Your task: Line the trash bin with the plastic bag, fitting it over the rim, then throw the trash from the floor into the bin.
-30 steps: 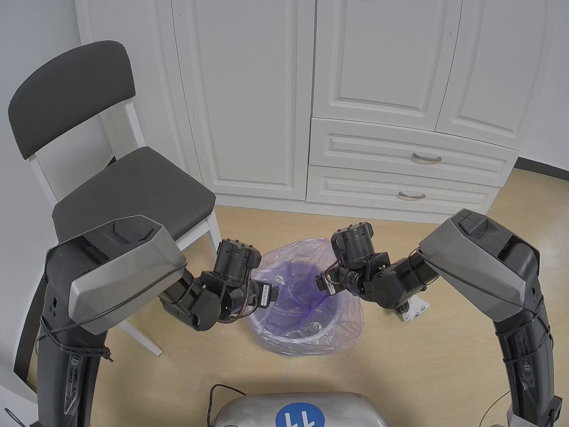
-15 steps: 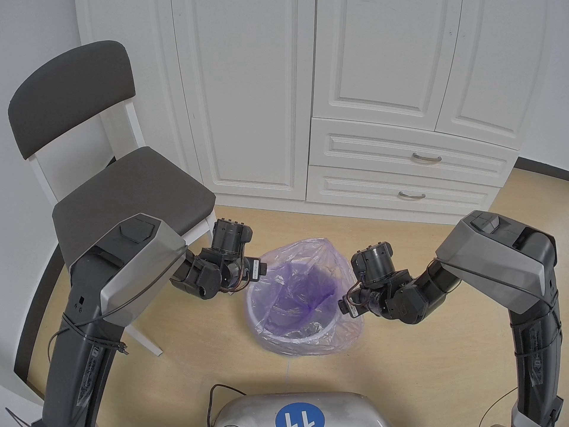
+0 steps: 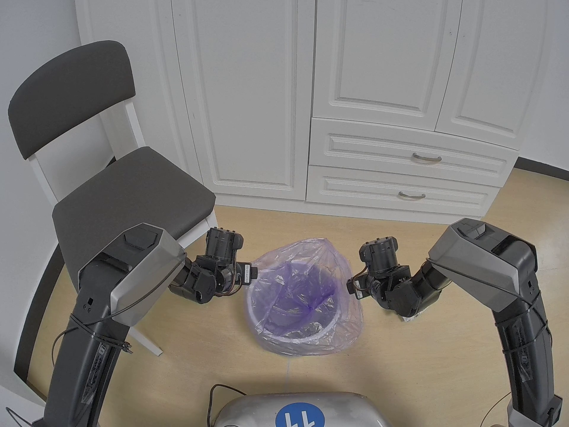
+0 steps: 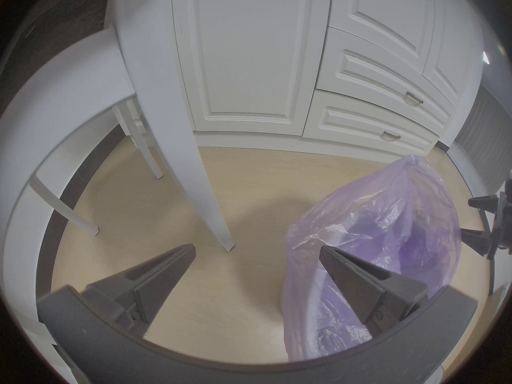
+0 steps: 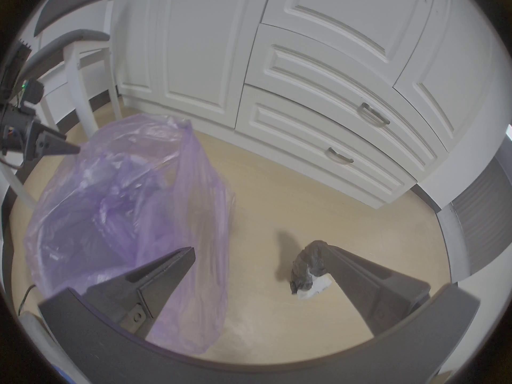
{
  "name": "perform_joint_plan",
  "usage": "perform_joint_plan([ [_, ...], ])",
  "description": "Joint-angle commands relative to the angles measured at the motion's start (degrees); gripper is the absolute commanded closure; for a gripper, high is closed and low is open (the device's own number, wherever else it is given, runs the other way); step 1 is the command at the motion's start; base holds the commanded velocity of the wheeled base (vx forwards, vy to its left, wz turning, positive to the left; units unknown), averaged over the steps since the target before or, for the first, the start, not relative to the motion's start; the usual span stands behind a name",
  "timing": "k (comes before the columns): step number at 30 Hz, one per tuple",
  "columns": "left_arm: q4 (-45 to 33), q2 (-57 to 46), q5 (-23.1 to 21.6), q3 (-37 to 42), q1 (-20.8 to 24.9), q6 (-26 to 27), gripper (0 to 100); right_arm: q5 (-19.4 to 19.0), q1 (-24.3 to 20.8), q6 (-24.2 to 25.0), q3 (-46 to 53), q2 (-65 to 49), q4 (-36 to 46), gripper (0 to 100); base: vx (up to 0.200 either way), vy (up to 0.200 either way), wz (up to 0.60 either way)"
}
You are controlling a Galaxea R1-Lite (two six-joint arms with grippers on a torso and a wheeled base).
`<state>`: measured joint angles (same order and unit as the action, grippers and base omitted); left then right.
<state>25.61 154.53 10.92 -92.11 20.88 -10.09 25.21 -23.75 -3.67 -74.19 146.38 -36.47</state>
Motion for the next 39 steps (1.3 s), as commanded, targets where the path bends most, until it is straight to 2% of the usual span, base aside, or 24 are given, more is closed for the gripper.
perform_joint_plan([
  [1,1.5,2.0,0.4,-1.1,-0.3,-1.8,0,0.1,2.1,0.1,-3.8,5.8,-4.1,0,0.000,0.000,0.00],
  [8,1.7,4.2,3.0,-3.9,-1.1,-3.3,0,0.1,2.7,0.8,-8.0,7.8,-5.7,0,0.000,0.000,0.00],
  [16,0.2,7.5,3.3,-8.1,-2.5,-3.4,0,0.1,1.8,5.3,-10.3,5.7,-8.3,0,0.000,0.000,0.00],
  [20,0.2,7.6,3.3,-8.0,-2.4,-3.9,0,-1.5,-0.1,5.2,-5.0,0.9,-7.7,0,0.000,0.000,0.00],
  [21,0.2,7.5,3.3,-8.0,-2.4,-4.3,0,-4.0,-1.5,5.1,-1.6,-0.9,-7.8,0,0.000,0.000,0.00],
  [25,0.2,7.2,3.3,-7.7,-2.6,-4.3,0,-5.3,-3.9,4.9,2.8,-3.2,-7.5,0,0.000,0.000,0.00],
  [29,0.2,7.4,3.3,-7.7,-2.7,-4.3,0,-5.3,-5.3,3.4,4.1,-1.9,-5.5,0,0.000,0.000,0.00],
  [37,0.2,7.6,3.3,-7.9,-2.5,-4.2,0,-4.7,-4.7,2.6,2.6,-0.6,-5.2,0,0.000,0.000,0.00],
  [39,0.2,7.6,3.2,-7.9,-2.5,-4.3,0,-4.4,-3.7,0.2,2.5,0.1,-3.4,0,0.000,0.000,0.00],
])
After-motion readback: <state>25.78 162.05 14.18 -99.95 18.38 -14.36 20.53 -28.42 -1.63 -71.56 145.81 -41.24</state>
